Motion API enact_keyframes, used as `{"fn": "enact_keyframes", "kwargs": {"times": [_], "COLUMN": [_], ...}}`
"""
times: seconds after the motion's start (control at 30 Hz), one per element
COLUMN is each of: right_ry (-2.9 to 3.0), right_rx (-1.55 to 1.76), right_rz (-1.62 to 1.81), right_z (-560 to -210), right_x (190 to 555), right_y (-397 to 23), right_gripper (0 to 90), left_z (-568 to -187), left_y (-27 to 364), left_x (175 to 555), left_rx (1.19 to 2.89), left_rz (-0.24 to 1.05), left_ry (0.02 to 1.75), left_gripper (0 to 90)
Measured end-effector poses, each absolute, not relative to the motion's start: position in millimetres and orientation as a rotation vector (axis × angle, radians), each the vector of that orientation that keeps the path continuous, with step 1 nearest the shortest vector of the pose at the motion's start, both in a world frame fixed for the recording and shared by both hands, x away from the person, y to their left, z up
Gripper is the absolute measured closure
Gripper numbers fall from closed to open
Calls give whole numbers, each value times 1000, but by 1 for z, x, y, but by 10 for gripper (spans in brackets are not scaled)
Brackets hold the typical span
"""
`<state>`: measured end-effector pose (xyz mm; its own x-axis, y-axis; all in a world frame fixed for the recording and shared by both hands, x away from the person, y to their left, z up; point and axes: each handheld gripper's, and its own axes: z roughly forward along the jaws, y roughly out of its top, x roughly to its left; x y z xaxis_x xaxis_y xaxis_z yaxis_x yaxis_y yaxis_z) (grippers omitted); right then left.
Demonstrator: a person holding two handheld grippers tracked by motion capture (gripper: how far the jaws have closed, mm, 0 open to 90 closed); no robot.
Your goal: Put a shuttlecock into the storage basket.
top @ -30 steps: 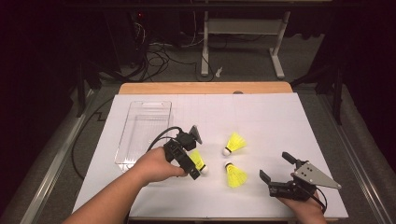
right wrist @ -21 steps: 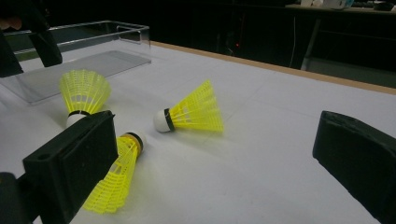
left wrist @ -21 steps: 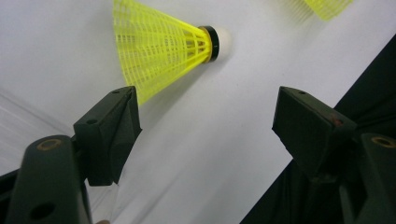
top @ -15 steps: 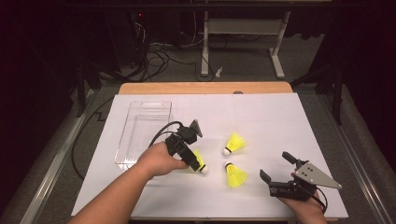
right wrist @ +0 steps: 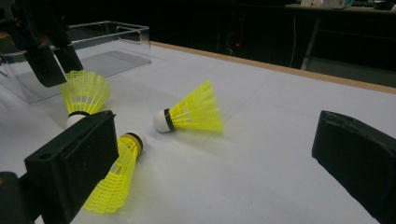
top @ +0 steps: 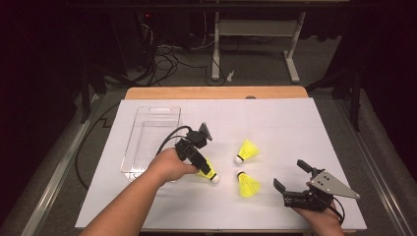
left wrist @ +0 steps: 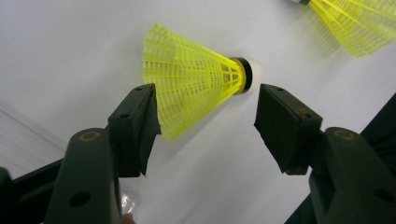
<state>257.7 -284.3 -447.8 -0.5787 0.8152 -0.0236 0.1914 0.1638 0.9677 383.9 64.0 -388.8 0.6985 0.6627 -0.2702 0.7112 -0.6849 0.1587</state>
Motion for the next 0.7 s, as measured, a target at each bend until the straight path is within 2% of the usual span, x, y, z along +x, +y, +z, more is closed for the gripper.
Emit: {"fn": "enact_keyframes", "kwargs": {"times": [0.17, 0.27, 0.4, 0.57, 0.7], "right_ry": [1886, 1887, 1887, 1888, 1888], "right_rx": [952, 953, 954, 956, 956], "right_rz": [1440, 1439, 1439, 1441, 1440], "right_z": [-448, -448, -448, -448, -448], "right_x": [258, 258, 258, 258, 258], "right_y": [-284, -284, -284, -284, -284], "right_gripper": [11, 11, 12, 12, 13], "left_z": [-392, -394, -396, -399, -399], "left_y": [65, 65, 64, 63, 64], "left_x": [388, 389, 388, 387, 387], "left_rx": [2662, 2667, 2673, 2690, 2693], "left_rz": [-283, -303, -328, -320, -322], "left_ry": [1099, 1088, 1057, 1035, 1023], "left_gripper": [439, 508, 555, 561, 621]}}
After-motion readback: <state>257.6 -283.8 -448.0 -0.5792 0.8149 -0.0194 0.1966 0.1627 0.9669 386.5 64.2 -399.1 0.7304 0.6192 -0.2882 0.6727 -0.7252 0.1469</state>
